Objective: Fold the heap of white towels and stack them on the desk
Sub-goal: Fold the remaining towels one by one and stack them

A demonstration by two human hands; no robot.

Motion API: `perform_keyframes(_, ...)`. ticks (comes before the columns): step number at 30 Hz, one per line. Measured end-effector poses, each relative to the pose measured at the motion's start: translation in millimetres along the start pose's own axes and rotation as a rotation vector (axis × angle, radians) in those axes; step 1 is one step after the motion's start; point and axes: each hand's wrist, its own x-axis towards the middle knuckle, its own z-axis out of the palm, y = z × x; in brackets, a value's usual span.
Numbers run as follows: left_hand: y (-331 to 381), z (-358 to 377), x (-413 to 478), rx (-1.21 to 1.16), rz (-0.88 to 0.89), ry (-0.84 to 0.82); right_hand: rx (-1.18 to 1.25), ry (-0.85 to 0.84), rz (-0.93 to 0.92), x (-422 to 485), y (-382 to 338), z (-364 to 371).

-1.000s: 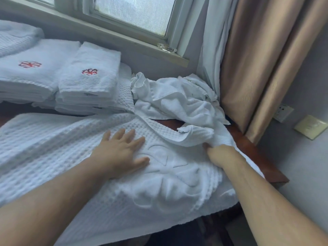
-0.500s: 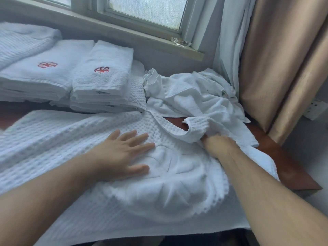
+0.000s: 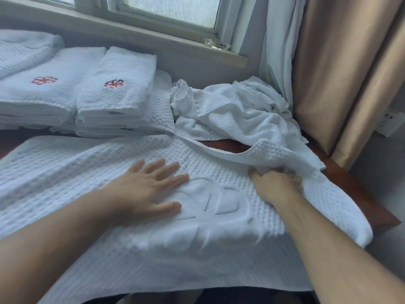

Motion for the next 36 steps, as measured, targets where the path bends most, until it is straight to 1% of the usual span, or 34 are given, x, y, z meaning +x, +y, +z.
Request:
perform_keyframes(2, 4, -1, 1, -0.027, -0.02, -0.004, 0.045, -0.067, 0.13, 9, 2, -10)
perform_keyframes(3, 7, -3, 3, -0.046, -0.038, -0.002, 0.089, -0.091, 0.135, 12, 4, -15)
perform_keyframes(5, 16, -6, 9, -0.094, -0.1, 0.038, 0.125, -0.112, 0.07, 17, 6, -22)
perform_keyframes(6, 22, -7, 15, -0.109, -0.142, 0.083, 0.119, -0.077, 0.025, 18, 9, -23)
perform_keyframes(7, 29, -10, 22, -0.097, -0.19, 0.14, 0.113, 0.002, -0.022, 16, 13, -22)
perform_keyframes(9, 40, -17, 42, -0.016, -0.271, 0.26, 0.134, 0.242, -0.117, 9, 16, -16)
perform_keyframes(11, 47, -26, 65, 0.003, -0.309, 0.307, 0.199, 0.446, -0.248, -2, 11, -10)
perform_keyframes(13, 48, -31, 84, -0.03, -0.298, 0.326, 0.344, 0.565, -0.316, -8, 4, -10)
perform_keyframes(14, 46, -31, 92, -0.053, -0.277, 0.363, 0.41, 0.605, -0.298, -6, 0, -15)
perform_keyframes(15, 43, -28, 99, -0.082, -0.252, 0.407, 0.442, 0.597, -0.244, -1, -4, -22)
perform_keyframes(16, 39, -25, 105, -0.1, -0.226, 0.451, 0.416, 0.537, -0.149, 7, -9, -30)
perform_keyframes(18, 28, -19, 117, -0.047, -0.203, 0.502, 0.336, 0.267, 0.035, 25, -19, -45)
perform_keyframes(19, 23, -17, 121, -0.013, -0.219, 0.494, 0.318, 0.14, 0.062, 33, -26, -51)
perform_keyframes(20, 18, -15, 123, -0.005, -0.249, 0.474, 0.285, 0.058, 0.058, 42, -31, -53)
perform_keyframes(22, 12, -10, 126, -0.034, -0.302, 0.434, 0.0, -0.036, -0.017, 52, -42, -58)
perform_keyframes(24, 11, -7, 127, -0.059, -0.304, 0.406, -0.24, -0.096, -0.034, 45, -55, -66)
perform_keyframes(26, 11, -9, 126, -0.067, -0.283, 0.41, -0.309, -0.159, 0.006, 35, -63, -76)
perform_keyframes(28, 13, -14, 125, -0.069, -0.251, 0.448, -0.355, -0.229, 0.026, 33, -60, -82)
perform_keyframes(30, 14, -21, 121, -0.088, -0.218, 0.484, -0.275, -0.239, 0.119, 32, -55, -82)
perform_keyframes(31, 15, -26, 118, -0.115, -0.202, 0.512, -0.19, -0.188, 0.134, 31, -49, -80)
perform_keyframes(33, 18, -38, 111, -0.158, -0.17, 0.607, 0.11, 0.002, 0.103, 30, -27, -75)
perform_keyframes(34, 22, -44, 106, -0.151, -0.151, 0.669, 0.266, 0.064, 0.082, 28, -15, -71)
perform_keyframes(36, 35, -55, 93, -0.104, -0.097, 0.769, 0.563, 0.055, 0.053, 26, 10, -60)
